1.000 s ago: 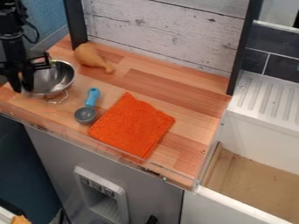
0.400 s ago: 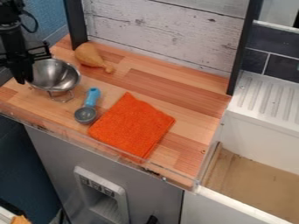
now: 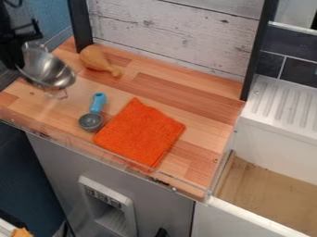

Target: Move the silver pot to the top right of the table

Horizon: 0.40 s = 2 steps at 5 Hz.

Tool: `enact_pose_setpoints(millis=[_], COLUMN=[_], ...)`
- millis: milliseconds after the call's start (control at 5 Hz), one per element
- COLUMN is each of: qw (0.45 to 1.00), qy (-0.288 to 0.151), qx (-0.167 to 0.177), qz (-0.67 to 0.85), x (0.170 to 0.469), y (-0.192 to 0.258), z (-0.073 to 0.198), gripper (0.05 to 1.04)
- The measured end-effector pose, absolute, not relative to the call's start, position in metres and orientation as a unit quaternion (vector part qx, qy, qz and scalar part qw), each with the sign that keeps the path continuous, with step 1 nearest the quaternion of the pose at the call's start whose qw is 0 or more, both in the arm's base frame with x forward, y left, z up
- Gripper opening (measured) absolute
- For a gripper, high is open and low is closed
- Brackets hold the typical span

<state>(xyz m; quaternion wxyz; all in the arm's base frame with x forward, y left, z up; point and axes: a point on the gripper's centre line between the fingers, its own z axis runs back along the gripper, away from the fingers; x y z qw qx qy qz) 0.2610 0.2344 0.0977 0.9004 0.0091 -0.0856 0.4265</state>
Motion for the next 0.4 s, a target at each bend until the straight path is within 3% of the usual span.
enact_pose_setpoints(millis=[400], qw=[0.915], qy=[-0.091], qx=[-0.055], qz=[0.388], x=[0.273], y=[0.186], z=[0.118], gripper=[0.059])
